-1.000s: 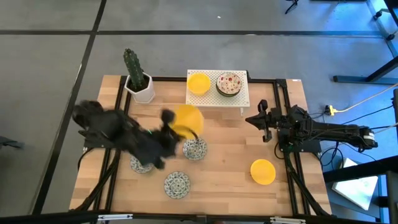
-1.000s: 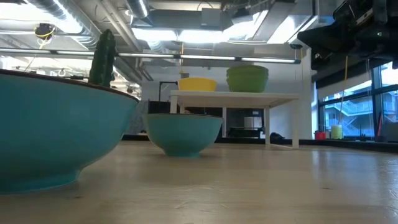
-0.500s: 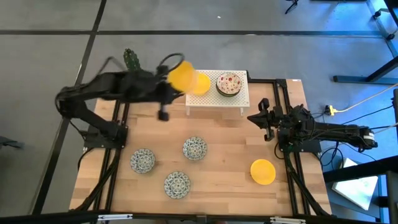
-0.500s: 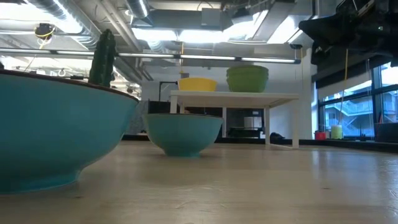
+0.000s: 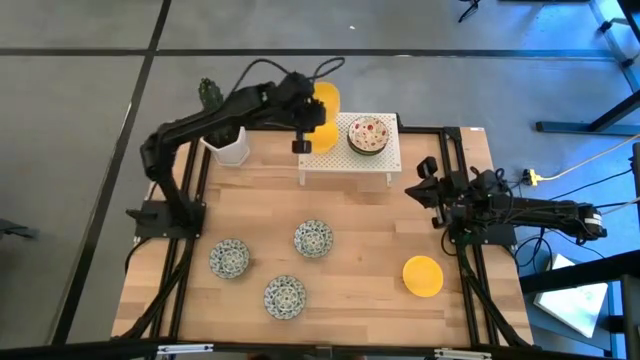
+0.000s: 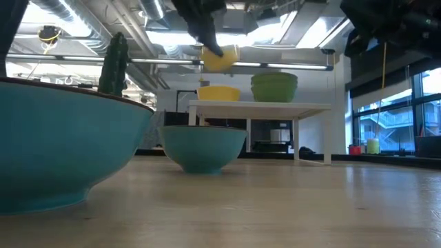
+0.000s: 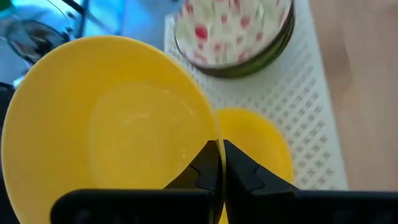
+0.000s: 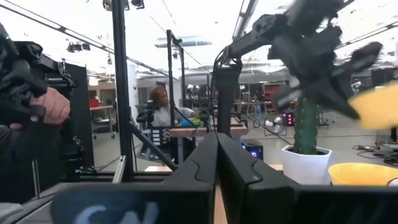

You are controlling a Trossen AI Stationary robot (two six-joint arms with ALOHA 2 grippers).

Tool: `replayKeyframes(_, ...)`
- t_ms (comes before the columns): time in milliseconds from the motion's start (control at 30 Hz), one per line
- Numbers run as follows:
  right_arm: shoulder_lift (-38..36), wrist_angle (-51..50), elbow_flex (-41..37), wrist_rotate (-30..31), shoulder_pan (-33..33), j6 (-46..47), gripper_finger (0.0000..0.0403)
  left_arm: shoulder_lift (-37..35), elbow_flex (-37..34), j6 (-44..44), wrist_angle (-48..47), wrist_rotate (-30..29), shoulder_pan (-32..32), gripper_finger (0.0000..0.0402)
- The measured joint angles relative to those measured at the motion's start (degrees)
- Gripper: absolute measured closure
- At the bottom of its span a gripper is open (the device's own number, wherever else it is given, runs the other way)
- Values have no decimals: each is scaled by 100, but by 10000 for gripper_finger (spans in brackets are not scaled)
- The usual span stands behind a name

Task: Pick & Place Mini bowls
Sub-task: Stack the left yellow bowl on top of the yellow bowl on the shelf

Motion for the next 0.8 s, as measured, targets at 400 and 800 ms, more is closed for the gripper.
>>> replayKeyframes(400,4,-1036,0,63,0,-1,392,638,7,491,-615,-170,-112,399)
replayKeyframes(800,-4,-991,0,208,0,-280,392,638,-13,557,-978,108,-21,398)
